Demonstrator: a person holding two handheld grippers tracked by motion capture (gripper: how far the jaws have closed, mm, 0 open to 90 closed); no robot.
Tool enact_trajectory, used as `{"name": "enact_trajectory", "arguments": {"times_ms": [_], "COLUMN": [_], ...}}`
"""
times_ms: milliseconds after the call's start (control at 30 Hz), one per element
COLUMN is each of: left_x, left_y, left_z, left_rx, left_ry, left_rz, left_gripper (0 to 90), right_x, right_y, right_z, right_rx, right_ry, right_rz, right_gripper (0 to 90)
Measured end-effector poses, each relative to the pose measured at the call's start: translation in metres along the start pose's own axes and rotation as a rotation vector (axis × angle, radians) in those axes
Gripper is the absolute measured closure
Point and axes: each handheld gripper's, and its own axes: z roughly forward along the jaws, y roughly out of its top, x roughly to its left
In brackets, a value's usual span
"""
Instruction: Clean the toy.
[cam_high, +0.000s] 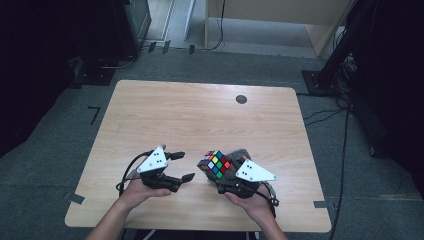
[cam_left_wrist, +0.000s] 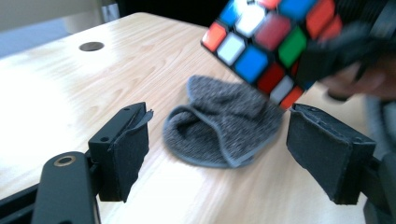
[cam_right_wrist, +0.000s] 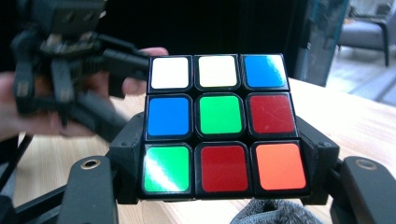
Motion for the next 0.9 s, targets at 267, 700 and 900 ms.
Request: {"name": "enact_trajectory", "arguments": {"times_ms": [267,700,900], "left_x": [-0.024,-0.05,-0.058], "left_y": [-0.003,-0.003,-0.005], "left_z": [0.014,0.022,0.026], "left_rx": [0.007,-0.057,-0.076], "left_ry": [0.08,0.157,0.228], "left_rz": [0.143,0.268,0.303], "left_gripper": [19.4,17.3,29.0], "right_x": [0.005,0.028,0.031], "right_y": [0.007,0.01,0.007], "right_z": [0.001,0.013,0.016], "right_rx": [0.02,0.105,0.125], "right_ry": [-0.029,-0.069,-0.07], "right_rz": [0.15,0.243,0.329], "right_gripper": [34.4,34.3,34.3]}}
